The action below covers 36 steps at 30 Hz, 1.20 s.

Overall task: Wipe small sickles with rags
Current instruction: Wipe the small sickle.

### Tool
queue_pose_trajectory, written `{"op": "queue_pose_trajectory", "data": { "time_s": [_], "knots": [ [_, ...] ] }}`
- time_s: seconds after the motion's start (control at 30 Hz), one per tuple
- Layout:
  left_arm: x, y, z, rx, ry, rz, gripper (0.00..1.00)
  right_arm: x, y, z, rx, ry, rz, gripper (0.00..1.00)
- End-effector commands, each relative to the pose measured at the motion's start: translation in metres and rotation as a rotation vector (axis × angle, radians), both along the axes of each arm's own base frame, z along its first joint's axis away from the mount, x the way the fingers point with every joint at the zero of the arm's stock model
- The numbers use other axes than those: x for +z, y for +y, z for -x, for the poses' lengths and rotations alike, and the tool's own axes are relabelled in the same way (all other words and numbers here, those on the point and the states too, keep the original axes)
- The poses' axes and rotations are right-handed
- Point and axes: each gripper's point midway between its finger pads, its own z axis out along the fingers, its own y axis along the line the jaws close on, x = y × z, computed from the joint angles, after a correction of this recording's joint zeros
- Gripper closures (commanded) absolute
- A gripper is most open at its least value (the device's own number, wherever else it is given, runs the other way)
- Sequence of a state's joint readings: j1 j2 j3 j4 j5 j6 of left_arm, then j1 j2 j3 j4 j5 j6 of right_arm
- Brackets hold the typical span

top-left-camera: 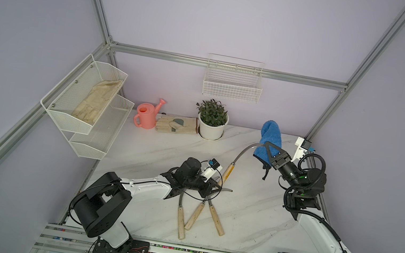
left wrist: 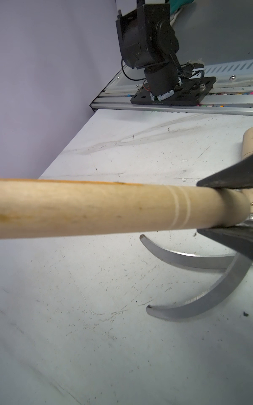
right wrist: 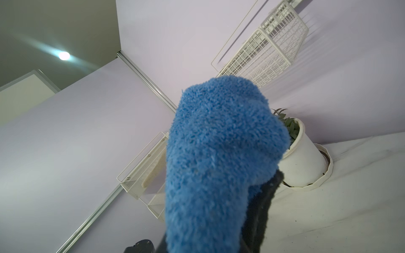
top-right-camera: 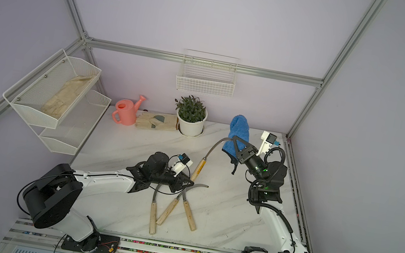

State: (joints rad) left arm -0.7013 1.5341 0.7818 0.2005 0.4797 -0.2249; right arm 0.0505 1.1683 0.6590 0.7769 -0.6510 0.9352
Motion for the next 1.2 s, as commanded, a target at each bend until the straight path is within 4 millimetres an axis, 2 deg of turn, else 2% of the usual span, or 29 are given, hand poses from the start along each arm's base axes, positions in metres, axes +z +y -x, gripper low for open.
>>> {"op": "queue_pose_trajectory", "data": {
  "time_s": [0.0, 0.13, 0.3, 0.7, 0.77, 0.87, 0.97, 1.0, 1.17],
  "knots": [
    [0.03, -0.011, -0.009, -0.013, -0.069, 0.055, 1.0, -0.019, 0.006, -0.002, 0.044, 0.026, -0.004, 1.0],
    [0.032, -0.012, -0.008, -0.016, -0.074, 0.061, 1.0, -0.045, 0.01, -0.007, 0.061, 0.075, 0.003, 1.0],
    [0.032, -0.012, -0.009, -0.014, -0.075, 0.059, 1.0, -0.069, 0.021, -0.003, 0.094, 0.101, 0.016, 1.0],
    [0.031, -0.013, -0.009, -0.015, -0.074, 0.058, 1.0, -0.098, 0.049, 0.001, 0.139, 0.138, 0.057, 1.0],
    [0.03, -0.013, -0.01, -0.012, -0.073, 0.056, 1.0, -0.11, 0.053, -0.002, 0.15, 0.164, 0.057, 1.0],
    [0.03, -0.013, -0.01, -0.011, -0.073, 0.055, 1.0, -0.107, 0.054, -0.002, 0.156, 0.162, 0.05, 1.0],
    [0.03, -0.013, -0.01, -0.01, -0.074, 0.055, 1.0, -0.092, 0.052, -0.002, 0.147, 0.138, 0.045, 1.0],
    [0.03, -0.013, -0.01, -0.01, -0.074, 0.055, 1.0, -0.077, 0.048, 0.0, 0.138, 0.107, 0.04, 1.0],
    [0.029, -0.011, -0.012, 0.007, -0.077, 0.044, 1.0, -0.034, 0.028, 0.005, 0.106, 0.046, 0.004, 1.0]
  ]
}}
